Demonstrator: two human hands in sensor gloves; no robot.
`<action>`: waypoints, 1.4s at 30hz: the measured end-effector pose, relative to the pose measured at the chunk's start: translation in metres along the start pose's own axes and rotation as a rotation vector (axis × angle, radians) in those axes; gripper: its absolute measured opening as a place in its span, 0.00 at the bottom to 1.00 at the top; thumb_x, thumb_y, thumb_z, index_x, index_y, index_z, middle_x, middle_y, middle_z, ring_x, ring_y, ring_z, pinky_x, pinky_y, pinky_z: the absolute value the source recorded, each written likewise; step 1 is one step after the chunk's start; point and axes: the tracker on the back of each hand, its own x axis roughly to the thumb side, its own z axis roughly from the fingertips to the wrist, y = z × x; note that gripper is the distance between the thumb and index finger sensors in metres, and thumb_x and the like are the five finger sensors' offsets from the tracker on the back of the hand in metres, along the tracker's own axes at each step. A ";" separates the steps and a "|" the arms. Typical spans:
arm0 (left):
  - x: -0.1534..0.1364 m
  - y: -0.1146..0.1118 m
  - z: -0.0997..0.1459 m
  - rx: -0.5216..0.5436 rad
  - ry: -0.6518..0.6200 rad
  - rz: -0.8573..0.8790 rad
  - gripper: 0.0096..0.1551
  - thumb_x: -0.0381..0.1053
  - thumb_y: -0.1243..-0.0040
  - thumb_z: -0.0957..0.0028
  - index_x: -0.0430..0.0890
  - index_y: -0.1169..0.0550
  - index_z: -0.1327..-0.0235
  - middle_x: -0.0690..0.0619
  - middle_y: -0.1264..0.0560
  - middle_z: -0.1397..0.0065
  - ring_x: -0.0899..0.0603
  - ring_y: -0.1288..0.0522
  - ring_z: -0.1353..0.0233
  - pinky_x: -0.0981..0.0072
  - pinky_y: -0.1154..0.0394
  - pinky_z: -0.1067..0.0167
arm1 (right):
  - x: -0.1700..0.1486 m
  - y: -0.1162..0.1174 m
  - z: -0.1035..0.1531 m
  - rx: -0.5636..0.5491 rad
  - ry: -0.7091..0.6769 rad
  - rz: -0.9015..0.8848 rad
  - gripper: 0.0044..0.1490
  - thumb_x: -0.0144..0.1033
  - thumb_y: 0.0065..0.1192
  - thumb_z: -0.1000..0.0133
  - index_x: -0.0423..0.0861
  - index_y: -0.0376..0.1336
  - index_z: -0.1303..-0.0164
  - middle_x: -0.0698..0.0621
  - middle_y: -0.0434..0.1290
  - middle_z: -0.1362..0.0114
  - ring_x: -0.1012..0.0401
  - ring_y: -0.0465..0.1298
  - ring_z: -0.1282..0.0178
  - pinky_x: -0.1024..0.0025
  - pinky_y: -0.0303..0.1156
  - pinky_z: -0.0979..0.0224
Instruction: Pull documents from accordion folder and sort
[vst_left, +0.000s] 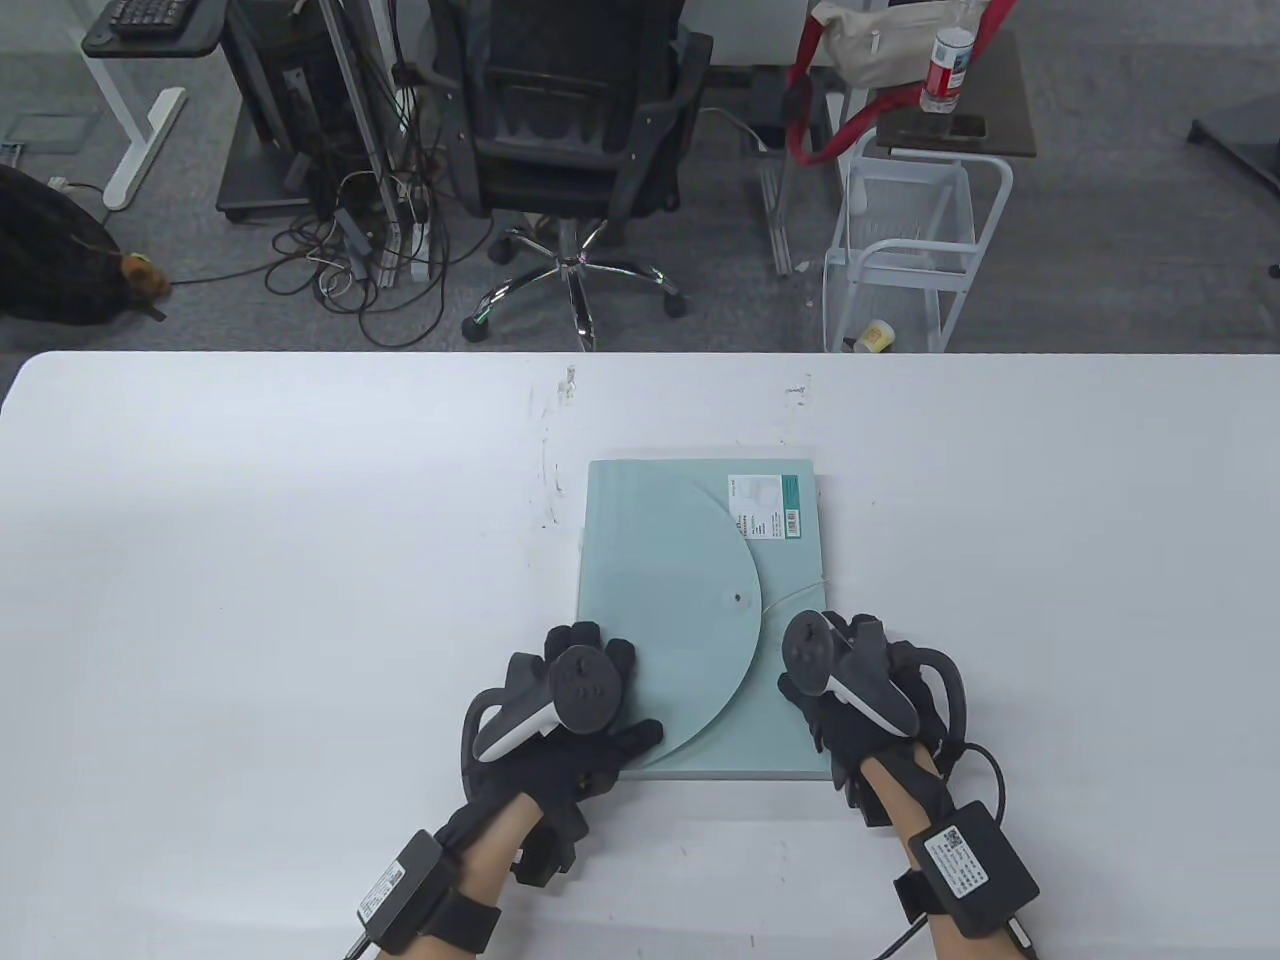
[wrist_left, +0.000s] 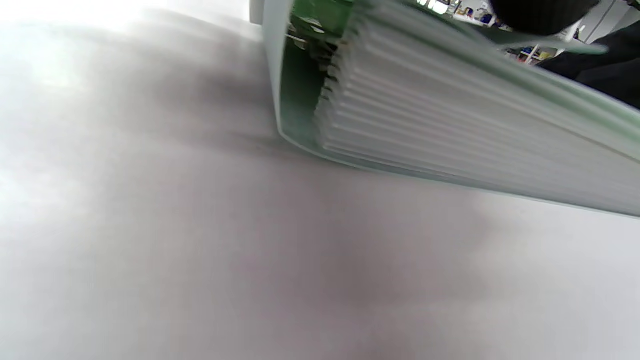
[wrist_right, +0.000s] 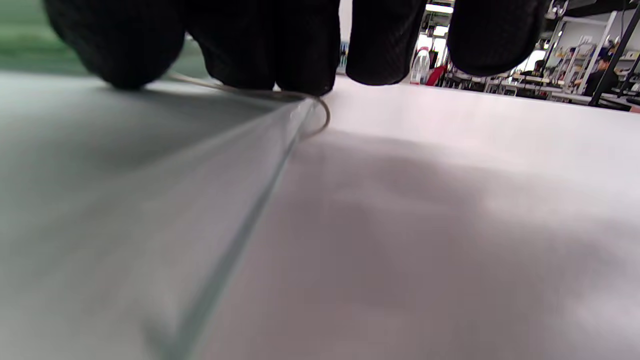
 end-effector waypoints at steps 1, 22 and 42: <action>0.002 0.000 0.001 -0.002 -0.007 -0.005 0.57 0.76 0.55 0.53 0.49 0.56 0.19 0.45 0.68 0.17 0.34 0.68 0.18 0.35 0.63 0.26 | 0.001 0.002 0.000 0.003 -0.001 0.006 0.37 0.60 0.56 0.53 0.60 0.61 0.32 0.56 0.63 0.23 0.49 0.64 0.21 0.38 0.64 0.29; -0.050 0.072 0.070 0.541 0.080 0.412 0.52 0.69 0.48 0.46 0.46 0.53 0.19 0.40 0.49 0.15 0.31 0.48 0.16 0.29 0.55 0.25 | -0.002 0.004 0.002 0.029 0.020 -0.054 0.36 0.59 0.55 0.51 0.59 0.60 0.32 0.55 0.61 0.23 0.48 0.65 0.22 0.37 0.63 0.29; -0.078 0.046 0.037 0.305 0.450 0.046 0.47 0.53 0.42 0.44 0.54 0.56 0.22 0.49 0.58 0.15 0.36 0.61 0.15 0.36 0.60 0.24 | 0.000 0.003 0.002 0.015 0.030 -0.050 0.36 0.59 0.55 0.51 0.58 0.61 0.32 0.53 0.63 0.24 0.45 0.68 0.25 0.39 0.66 0.32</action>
